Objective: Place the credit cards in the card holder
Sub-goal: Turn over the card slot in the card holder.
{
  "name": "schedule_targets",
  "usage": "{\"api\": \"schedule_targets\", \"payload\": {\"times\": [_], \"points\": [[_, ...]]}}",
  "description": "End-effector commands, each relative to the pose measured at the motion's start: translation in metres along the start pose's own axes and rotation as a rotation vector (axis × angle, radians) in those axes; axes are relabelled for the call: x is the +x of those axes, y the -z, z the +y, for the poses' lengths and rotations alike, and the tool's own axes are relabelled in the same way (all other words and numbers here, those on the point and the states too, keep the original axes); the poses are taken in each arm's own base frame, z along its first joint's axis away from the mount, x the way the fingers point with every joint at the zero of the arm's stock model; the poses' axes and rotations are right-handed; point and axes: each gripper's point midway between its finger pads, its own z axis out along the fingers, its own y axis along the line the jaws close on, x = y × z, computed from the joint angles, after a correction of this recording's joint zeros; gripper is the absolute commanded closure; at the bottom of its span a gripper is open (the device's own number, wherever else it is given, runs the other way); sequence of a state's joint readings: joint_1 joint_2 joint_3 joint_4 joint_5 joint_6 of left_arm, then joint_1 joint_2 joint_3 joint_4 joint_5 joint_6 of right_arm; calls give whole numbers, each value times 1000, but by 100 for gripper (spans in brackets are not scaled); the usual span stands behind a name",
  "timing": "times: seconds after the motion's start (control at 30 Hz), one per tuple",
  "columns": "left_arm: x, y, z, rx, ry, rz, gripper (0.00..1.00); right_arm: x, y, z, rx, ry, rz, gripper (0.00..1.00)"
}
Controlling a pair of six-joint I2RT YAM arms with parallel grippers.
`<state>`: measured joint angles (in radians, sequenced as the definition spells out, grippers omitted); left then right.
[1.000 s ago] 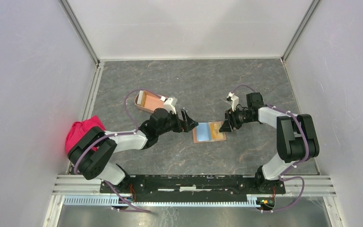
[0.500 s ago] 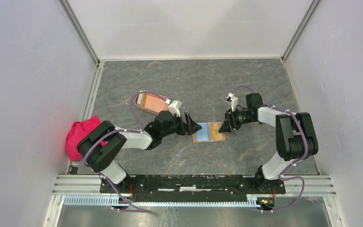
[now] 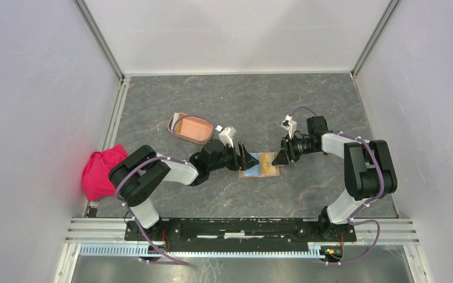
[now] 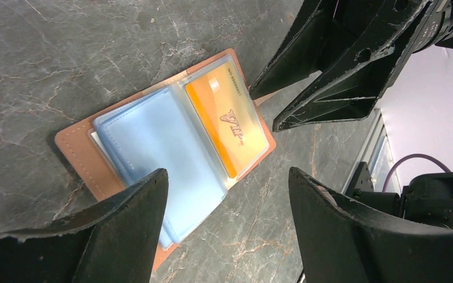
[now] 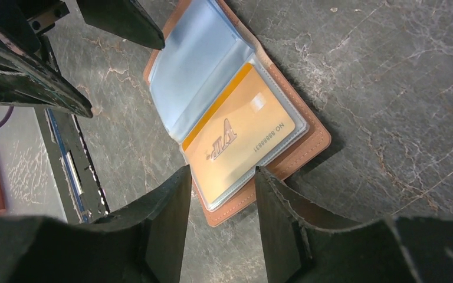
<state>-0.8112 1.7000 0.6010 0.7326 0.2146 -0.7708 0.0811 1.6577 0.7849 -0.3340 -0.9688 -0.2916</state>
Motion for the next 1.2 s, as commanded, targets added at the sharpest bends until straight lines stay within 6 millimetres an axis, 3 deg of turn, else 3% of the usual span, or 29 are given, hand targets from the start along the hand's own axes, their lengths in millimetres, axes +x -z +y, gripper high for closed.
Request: {"api": "schedule_targets", "payload": {"times": [0.0,0.27,0.7,1.17], "points": [[-15,-12,-26,87,12,-39,20,-16,2,8,-49,25,-41,50],[-10,-25,-25,104,58,-34,28,-24,2,29,-173,4,-101,51],[-6,-31,-28,137,80,-17,25,-25,-2,48,-330,-89,-154,51],[-2,-31,-23,122,100,-16,23,-24,-16,77,-433,-15,-102,49]]}}
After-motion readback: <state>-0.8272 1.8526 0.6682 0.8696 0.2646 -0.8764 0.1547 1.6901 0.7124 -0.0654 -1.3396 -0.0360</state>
